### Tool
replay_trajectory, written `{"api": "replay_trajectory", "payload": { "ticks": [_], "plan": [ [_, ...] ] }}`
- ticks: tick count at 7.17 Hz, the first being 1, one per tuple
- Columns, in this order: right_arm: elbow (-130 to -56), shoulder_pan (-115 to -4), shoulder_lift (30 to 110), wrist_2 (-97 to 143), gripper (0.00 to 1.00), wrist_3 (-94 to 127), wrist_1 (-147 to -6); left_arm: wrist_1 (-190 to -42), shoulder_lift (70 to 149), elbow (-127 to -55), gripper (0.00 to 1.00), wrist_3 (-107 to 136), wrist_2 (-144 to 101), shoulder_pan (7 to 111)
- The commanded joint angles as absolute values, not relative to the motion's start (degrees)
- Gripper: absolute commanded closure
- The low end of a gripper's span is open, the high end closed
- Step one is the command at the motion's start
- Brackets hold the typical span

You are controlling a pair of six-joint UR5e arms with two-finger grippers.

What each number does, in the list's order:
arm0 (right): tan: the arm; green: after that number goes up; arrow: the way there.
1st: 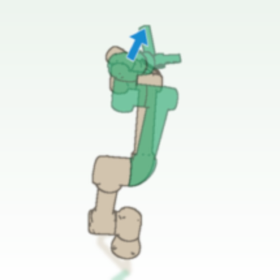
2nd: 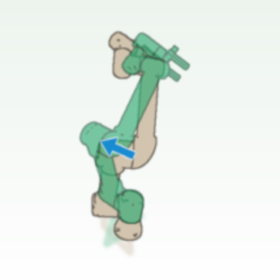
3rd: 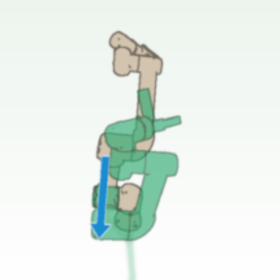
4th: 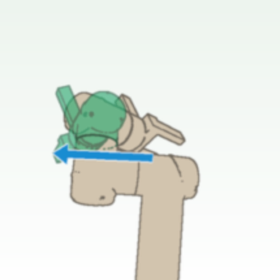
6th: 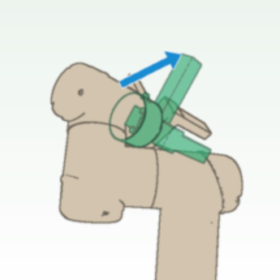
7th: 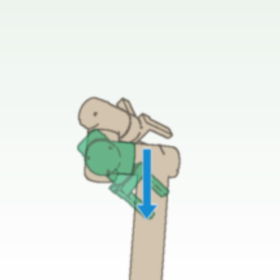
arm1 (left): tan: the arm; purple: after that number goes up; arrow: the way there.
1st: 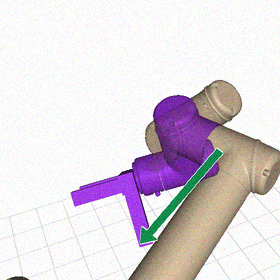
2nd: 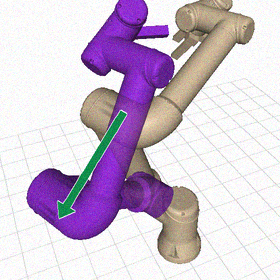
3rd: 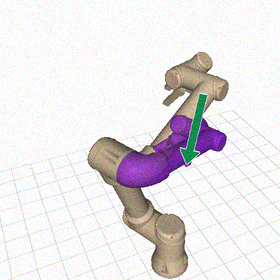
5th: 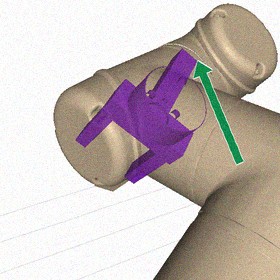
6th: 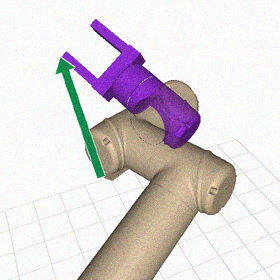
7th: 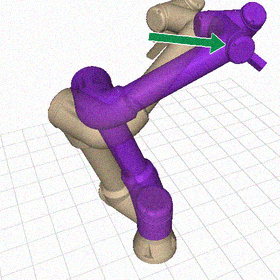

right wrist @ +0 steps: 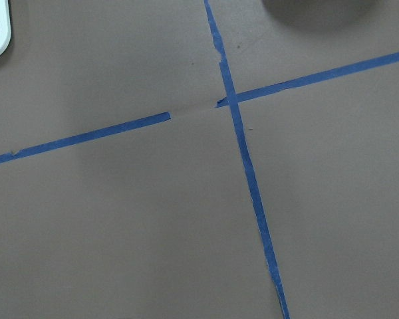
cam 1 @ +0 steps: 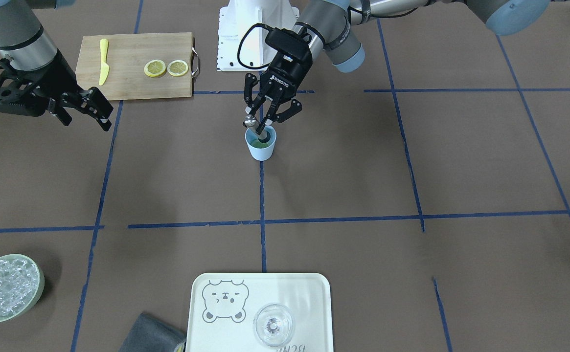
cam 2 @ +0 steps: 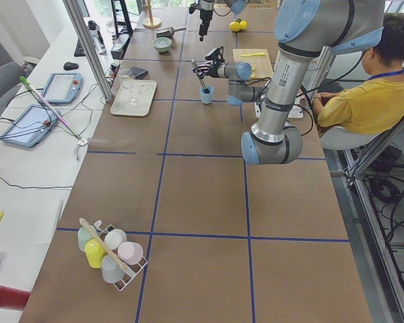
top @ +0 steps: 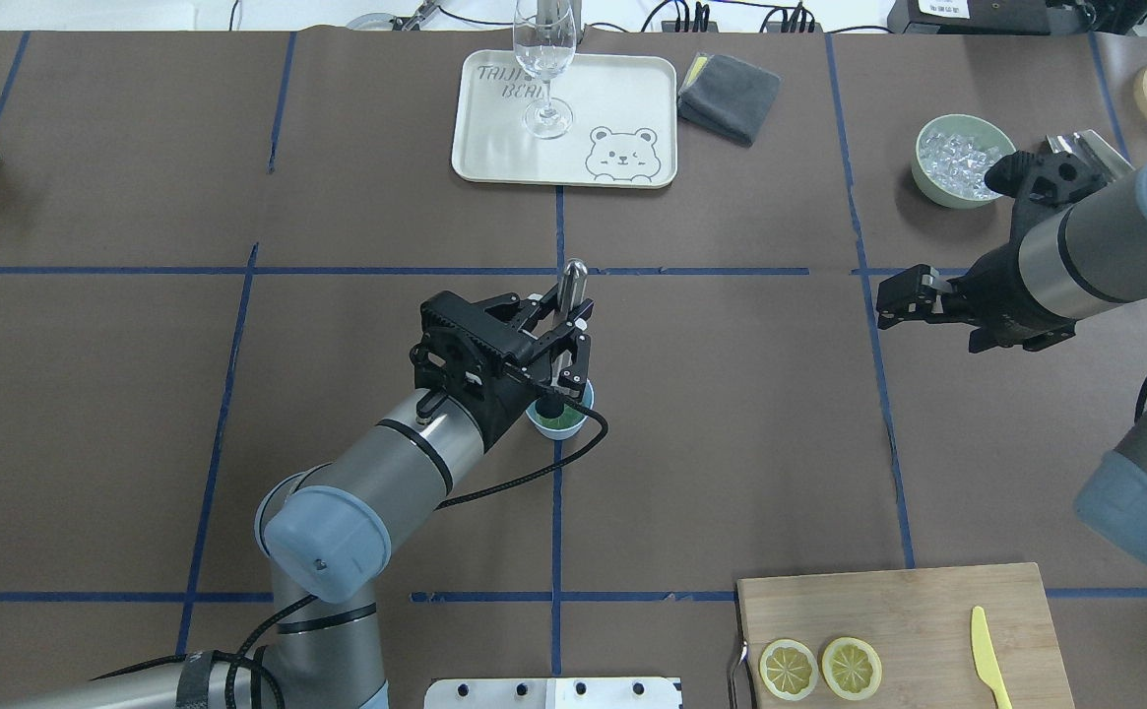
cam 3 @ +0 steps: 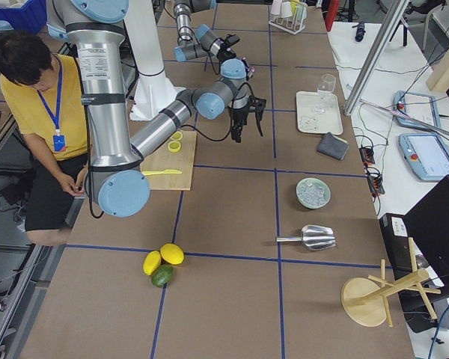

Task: Squeeze lemon into cup
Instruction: 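Stir the steel rod inside the blue cup with the left gripper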

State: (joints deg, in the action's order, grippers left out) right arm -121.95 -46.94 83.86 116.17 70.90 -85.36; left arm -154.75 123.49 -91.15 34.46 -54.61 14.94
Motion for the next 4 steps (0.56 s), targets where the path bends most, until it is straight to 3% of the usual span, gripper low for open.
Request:
{"api": "replay_trajectory", "payload": {
  "ticks": [1,4],
  "plan": [
    [-121.64,-46.93,83.94,116.19,0.0,70.93,-84.81,-154.86,123.4,-88.6,1.0,34.45,-54.58,14.85],
    [-121.47,-46.93,83.85,116.19,0.0,70.84,-84.81,-154.86,123.66,-88.86,1.0,34.02,-54.67,14.68]
  ]
}}
